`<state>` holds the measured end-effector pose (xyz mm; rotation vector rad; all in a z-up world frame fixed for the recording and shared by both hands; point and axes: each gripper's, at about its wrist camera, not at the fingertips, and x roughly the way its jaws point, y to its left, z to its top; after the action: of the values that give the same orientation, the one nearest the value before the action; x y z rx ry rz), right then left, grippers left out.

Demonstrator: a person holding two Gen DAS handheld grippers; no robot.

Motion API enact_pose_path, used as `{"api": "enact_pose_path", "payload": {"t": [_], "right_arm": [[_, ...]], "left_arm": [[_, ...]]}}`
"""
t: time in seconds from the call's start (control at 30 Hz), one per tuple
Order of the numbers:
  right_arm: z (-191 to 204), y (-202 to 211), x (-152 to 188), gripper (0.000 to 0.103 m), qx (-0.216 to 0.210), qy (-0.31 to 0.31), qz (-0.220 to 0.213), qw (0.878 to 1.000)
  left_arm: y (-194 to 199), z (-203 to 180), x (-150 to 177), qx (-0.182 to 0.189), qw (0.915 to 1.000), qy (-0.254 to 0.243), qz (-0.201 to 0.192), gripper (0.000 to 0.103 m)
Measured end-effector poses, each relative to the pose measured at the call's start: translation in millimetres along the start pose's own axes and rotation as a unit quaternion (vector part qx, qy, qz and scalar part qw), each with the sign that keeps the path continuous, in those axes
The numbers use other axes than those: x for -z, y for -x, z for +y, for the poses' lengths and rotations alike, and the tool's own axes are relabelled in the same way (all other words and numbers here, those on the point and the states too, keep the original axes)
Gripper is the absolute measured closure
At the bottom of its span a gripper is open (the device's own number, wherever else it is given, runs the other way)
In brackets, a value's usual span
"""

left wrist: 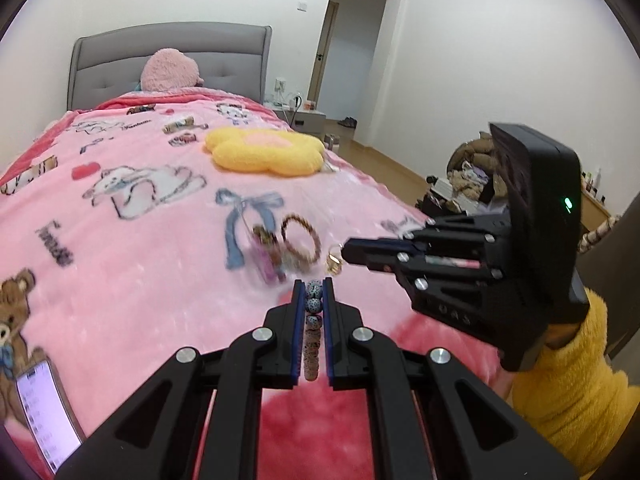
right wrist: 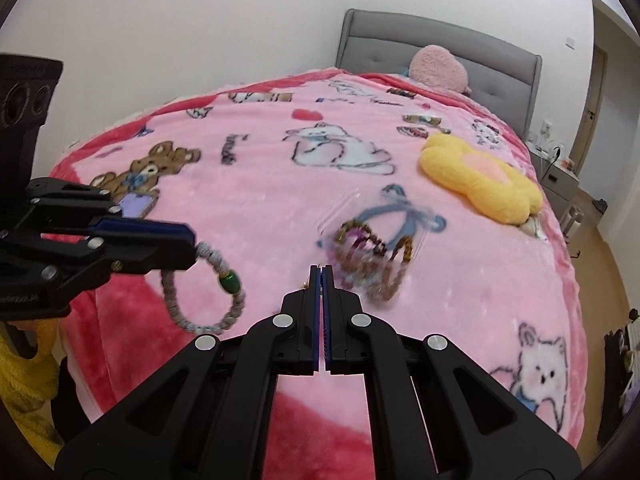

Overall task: Organize jewelry
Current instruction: 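Lift the gold ring and grey bracelet and carry them over the clear box, then lower the gold ring and grey bracelet into the clear box and open both tools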

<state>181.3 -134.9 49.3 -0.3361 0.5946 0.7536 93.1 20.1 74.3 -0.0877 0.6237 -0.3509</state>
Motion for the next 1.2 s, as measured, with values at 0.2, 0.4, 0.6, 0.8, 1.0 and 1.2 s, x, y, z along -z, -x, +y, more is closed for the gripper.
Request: {"api": "enact_pose_path", "payload": {"t": [0.2,0.4,0.6,0.8,1.0,1.2], "right_arm": [[-13,-1,-16,0.102,0.018,-0.013,-0.015,1.000],[-32,-9,-30,0.102,0.036,-0.030,-0.025,0.999],[-57,-28,-35,0.102,0.027,-0.064,-0.020,0.997],[-62,-49,-34,0.102,0.021,-0.066,-0.001,0.998],[-56,-64,-27,0.102,0.016,-0.052,0.019,0.998],[-51,-75,-21,0.102,0.015,-0.043,0.034,0.998]], "left_arm": [[-17,5,-33,0.003,0.9998,0.011,-0.013,0.095],[-36,11,-63,0.015,0.9985,0.032,-0.041,0.095],[-68,23,-75,0.012,0.9972,0.060,-0.042,0.095],[-103,39,-72,0.009,0.9969,0.075,-0.022,0.095],[-115,49,-59,0.005,0.9966,0.082,-0.003,0.095],[-121,49,-50,0.010,0.9972,0.073,0.014,0.095]]}}
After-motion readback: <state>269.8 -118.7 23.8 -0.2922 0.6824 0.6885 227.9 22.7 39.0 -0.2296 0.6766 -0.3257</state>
